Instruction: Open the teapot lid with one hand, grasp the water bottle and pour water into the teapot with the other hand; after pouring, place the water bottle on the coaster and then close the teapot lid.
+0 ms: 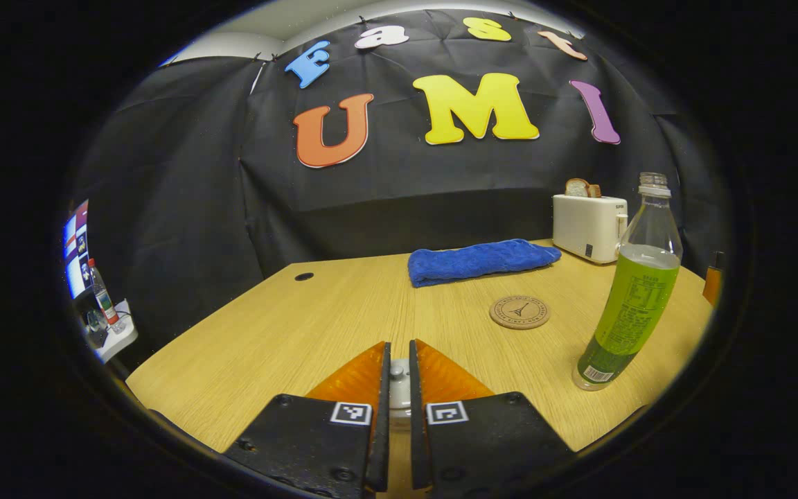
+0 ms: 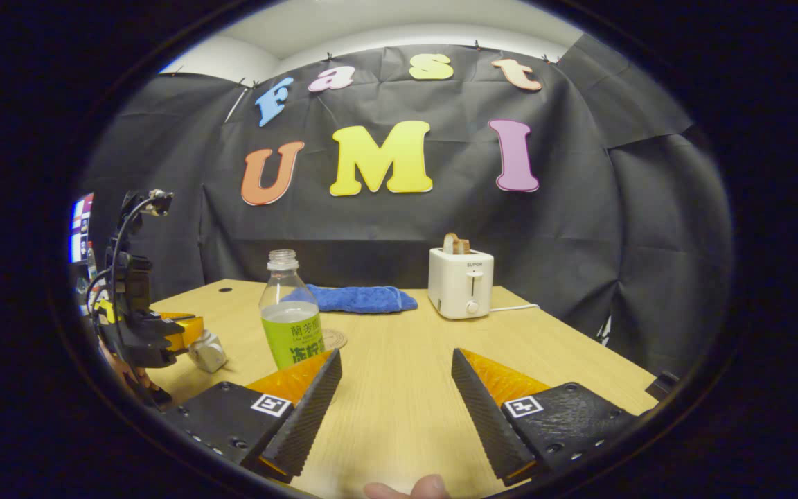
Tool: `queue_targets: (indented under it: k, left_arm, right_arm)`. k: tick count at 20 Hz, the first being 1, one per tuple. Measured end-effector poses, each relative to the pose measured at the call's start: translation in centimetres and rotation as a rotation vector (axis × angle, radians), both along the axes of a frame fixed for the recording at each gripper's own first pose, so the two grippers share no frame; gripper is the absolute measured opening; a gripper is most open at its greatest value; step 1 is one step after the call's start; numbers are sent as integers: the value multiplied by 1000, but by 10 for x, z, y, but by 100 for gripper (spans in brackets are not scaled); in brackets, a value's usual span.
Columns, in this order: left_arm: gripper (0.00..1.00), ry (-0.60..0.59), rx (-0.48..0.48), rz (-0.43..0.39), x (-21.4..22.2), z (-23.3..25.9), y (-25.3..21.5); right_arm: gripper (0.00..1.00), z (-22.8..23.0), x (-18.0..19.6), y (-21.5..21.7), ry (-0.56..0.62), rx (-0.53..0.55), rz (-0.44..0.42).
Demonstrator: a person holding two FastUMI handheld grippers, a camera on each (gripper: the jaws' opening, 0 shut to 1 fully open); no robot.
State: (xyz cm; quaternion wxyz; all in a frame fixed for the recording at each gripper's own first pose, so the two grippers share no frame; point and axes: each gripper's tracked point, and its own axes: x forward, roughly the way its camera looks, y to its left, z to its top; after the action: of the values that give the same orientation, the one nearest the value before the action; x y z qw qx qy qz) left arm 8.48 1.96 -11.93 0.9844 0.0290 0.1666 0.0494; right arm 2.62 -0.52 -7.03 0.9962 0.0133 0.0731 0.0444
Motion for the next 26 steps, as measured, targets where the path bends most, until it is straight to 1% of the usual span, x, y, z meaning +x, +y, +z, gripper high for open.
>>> queue_targets:
  k: [1, 2, 3, 9, 13, 16, 21, 26]
  left_arm:
    - [8, -5, -4, -3, -2, 1, -2]
    - [7, -12, -21, -11, -1, 2, -3]
    - [4, -16, -35, -16, -1, 3, -2]
    - [3, -79, -63, -32, -4, 27, 4]
    - [3, -109, -100, -78, -15, 45, 1]
    - [3, -135, -110, -91, -27, 57, 4]
    - [3, -165, -91, -74, -43, 67, 27]
    - [3, -176, -108, -58, -50, 68, 44]
  right_arm:
    - [95, 1, 0, 5, 1, 6, 21]
    - [98, 1, -1, 9, -2, 10, 41]
    - [96, 2, -1, 13, -5, 11, 60]
    - [96, 1, -3, 37, -13, -2, 142]
    - [96, -6, 1, 59, 1, -5, 169]
    - [97, -12, 9, 76, 13, -6, 166]
    - [96, -24, 31, 97, 34, -9, 142]
    - [96, -33, 44, 108, 51, 3, 114]
